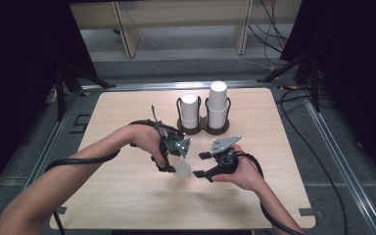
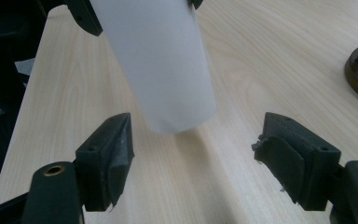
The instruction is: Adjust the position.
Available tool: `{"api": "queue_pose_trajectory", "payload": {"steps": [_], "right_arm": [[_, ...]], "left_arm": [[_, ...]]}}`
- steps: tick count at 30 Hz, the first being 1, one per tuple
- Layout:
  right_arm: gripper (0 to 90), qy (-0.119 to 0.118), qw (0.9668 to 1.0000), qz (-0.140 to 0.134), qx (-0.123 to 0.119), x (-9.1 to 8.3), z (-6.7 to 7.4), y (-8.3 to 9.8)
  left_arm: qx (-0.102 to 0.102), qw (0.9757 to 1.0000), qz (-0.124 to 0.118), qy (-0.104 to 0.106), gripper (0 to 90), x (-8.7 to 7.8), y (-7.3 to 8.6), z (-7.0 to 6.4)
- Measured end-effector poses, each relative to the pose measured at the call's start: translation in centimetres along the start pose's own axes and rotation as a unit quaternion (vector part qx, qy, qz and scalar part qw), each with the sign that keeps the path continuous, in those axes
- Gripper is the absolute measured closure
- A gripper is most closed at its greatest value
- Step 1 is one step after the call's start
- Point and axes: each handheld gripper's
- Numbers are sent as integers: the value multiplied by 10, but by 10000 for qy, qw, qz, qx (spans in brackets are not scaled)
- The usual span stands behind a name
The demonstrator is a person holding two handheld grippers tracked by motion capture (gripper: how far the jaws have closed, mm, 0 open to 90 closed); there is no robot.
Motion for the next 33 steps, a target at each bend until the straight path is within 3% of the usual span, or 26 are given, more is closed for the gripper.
{"api": "queue_pose_trajectory", "payload": {"steps": [2, 3, 6, 10, 18, 19, 21, 22, 23, 24, 26, 27, 29, 32, 33], "right_arm": [[262, 19, 9999, -57, -103, 2, 0, -1], [262, -10, 10000, -23, -10, 2, 1, -2], [262, -52, 10000, -21, -48, 5, 1, -3], [262, -57, 10000, -22, -39, 6, 1, -3], [262, -93, 9999, -62, -20, 11, 4, 0], [262, -93, 9999, -84, -21, 12, 4, 0], [262, -48, 10000, -66, 12, 12, 5, -1], [262, -44, 9999, -110, -117, 13, 4, -2], [262, -67, 9999, -101, -100, 13, 5, -2], [262, -113, 9999, -96, -50, 14, 6, -2], [261, -94, 9998, -106, -152, 17, 6, -3], [261, -120, 9999, -64, -79, 17, 7, -3], [261, -85, 9997, -74, -222, 19, 7, -4], [259, -100, 9997, -121, -196, 23, 8, -5], [259, -161, 9997, -86, -135, 23, 8, -5]], "left_arm": [[16, 10000, 22, 0, 357, 0, -1, 0], [119, 9999, 104, 10, 357, -1, -1, 1], [150, 9998, 145, 38, 357, 0, -2, 2], [36, 10000, 27, 29, 357, 1, -1, 1], [43, 10000, 76, 32, 357, 3, -2, 2], [156, 9997, 168, 32, 357, 2, -2, 4], [176, 9997, 179, 29, 357, 1, -3, 4], [189, 9996, 185, 24, 357, 1, -3, 4], [53, 10000, 63, 28, 357, 2, -3, 3], [49, 10000, 59, 26, 357, 2, -4, 3], [89, 9999, 72, 15, 358, 1, -4, 3], [194, 9997, 168, 6, 358, 0, -5, 4], [110, 9999, 80, 15, 358, 1, -6, 3], [118, 9999, 96, 10, 358, 0, -7, 3], [224, 9996, 181, -5, 358, -1, -8, 4]]}}
Point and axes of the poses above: each handheld gripper's, and its own axes: x roughly forward along the jaws, y roughly out of its underside, z roughly to its left, and after that the axes turned 3 degrees about x, right-handed
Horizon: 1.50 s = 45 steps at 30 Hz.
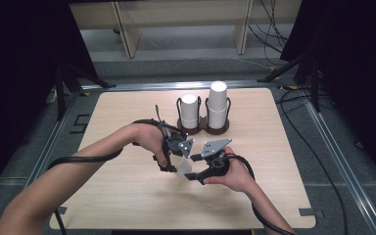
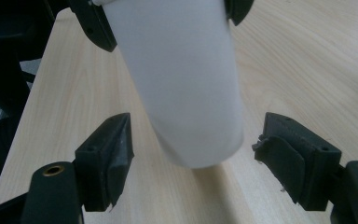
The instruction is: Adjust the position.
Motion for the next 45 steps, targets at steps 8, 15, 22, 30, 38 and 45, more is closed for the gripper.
{"api": "queue_pose_trajectory", "payload": {"steps": [8, 15, 22, 30, 38, 45], "right_arm": [[260, -27, 10000, 38, -19, 8, 1, 0], [261, -53, 10000, 18, -52, 15, 1, 1], [262, -52, 10000, -25, -55, 17, 0, 1], [267, -77, 9999, -69, -109, 20, 1, 0], [289, -51, 9998, -153, -97, 20, 2, 4], [299, -79, 9999, -128, -59, 20, 2, 8]], "left_arm": [[32, 10000, -5, 14, 358, 1, -2, 0], [-53, 9999, -104, 37, 358, 2, -3, -3], [-12, 10000, -87, 41, 358, 2, -4, -3], [33, 9999, -111, 49, 358, 1, -8, -3], [78, 9999, -146, 40, 358, 0, -10, -4], [187, 9998, -101, 62, 358, 1, -10, -3]]}}
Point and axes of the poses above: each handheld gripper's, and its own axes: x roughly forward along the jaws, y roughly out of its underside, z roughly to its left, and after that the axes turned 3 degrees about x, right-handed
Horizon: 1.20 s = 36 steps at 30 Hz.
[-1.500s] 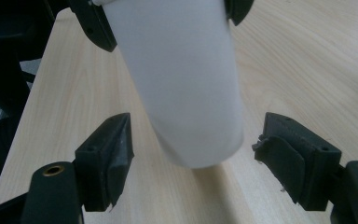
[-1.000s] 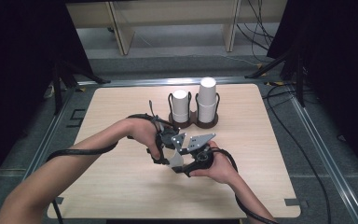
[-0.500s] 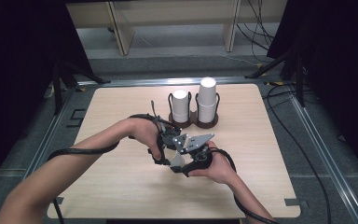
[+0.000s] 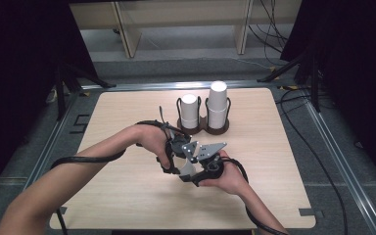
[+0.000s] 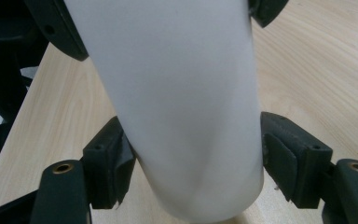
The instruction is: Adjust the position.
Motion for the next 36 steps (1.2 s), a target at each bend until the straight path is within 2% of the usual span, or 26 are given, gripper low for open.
{"api": "queue_pose_trajectory", "payload": {"steps": [1, 2, 3, 8, 9, 11, 17, 19, 22, 26, 29, 30, 31, 32, 34, 36], "right_arm": [[301, 10, 10000, -28, 2, 1, 0, 0], [304, 12, 10000, -41, -37, 1, 0, 0], [305, 6, 10000, -40, -39, 1, 0, 0], [309, 3, 9999, -63, -96, 1, 0, 1], [310, 13, 10000, -49, -77, 1, 0, 1], [311, -10, 10000, -7, -76, 0, 0, 1], [318, -64, 9999, -6, -94, 1, 0, 2], [321, -25, 9998, -18, -179, 0, 0, 2], [324, -11, 9998, -29, -172, 0, 0, 2], [324, 70, 9995, -100, -295, -1, 1, 2], [323, 107, 9993, -180, -321, -2, 2, 4], [323, 86, 9997, -163, -181, -3, 3, 4], [323, 137, 9993, -201, -286, -3, 2, 5], [323, 131, 9994, -188, -269, -4, 1, 6], [324, 204, 9990, -262, -300, -5, 1, 7], [324, 257, 9989, -338, -186, -6, 1, 9]], "left_arm": [[5, 10000, -8, 1, 358, 0, 0, 0], [100, 9999, 70, 1, 358, -1, 0, 1], [-93, 9999, -84, 10, 358, 1, 0, -1], [-55, 10000, -59, 22, 358, 1, -2, -1], [50, 10000, 34, 24, 358, 0, -3, 1], [-53, 10000, -55, 33, 358, 2, -3, -1], [-18, 10000, -76, 43, 358, 2, -3, -1], [-47, 9999, -83, 41, 357, 2, -3, -1], [-53, 9999, -125, 29, 345, 2, -2, -1], [24, 9996, -291, -20, 281, 2, 0, 0], [9, 9983, -558, -138, 225, 3, 4, -1], [10, 9979, -607, -213, 193, 3, 5, -1], [-14, 9972, -692, -267, 174, 3, 7, -2], [24, 9972, -684, -296, 153, 2, 7, -2], [-73, 9950, -888, -446, 141, 2, 10, -2], [-48, 9937, -988, -526, 130, 0, 13, -3]]}}
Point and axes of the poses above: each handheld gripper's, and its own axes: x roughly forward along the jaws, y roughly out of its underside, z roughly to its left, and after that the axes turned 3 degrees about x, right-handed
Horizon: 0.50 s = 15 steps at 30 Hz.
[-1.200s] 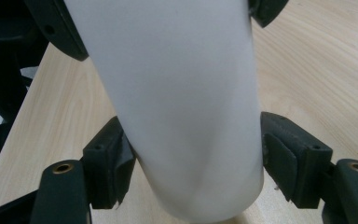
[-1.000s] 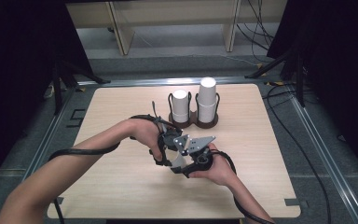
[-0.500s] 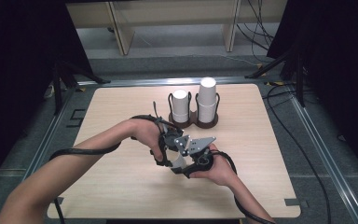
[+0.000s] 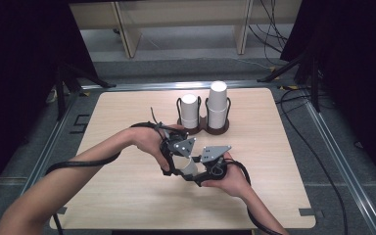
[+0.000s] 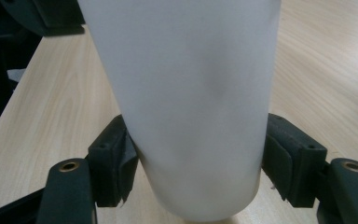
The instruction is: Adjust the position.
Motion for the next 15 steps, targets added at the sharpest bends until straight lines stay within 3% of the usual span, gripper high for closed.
{"api": "queue_pose_trajectory", "payload": {"steps": [1, 2, 4, 8, 13, 15], "right_arm": [[324, 12, 10000, -42, -83, 0, -1, 0], [324, 23, 10000, -23, 53, -2, 0, 2], [325, 77, 9999, -120, 88, -3, -1, 3], [325, 204, 9991, -286, 233, -7, -2, 8], [325, 349, 9975, -488, 370, -14, -4, 12], [325, 444, 9967, -575, 354, -17, -7, 14]], "left_arm": [[-68, 9999, -138, -73, 123, -1, 2, -1], [-82, 9997, -209, -111, 119, -2, 3, -1], [-151, 9988, -383, -271, 105, -5, 6, -1], [-315, 9942, -829, -603, 85, -14, 15, -2], [-650, 9837, -1385, -948, 75, -20, 32, -8], [-839, 9777, -1568, -1118, 75, -22, 38, -12]]}}
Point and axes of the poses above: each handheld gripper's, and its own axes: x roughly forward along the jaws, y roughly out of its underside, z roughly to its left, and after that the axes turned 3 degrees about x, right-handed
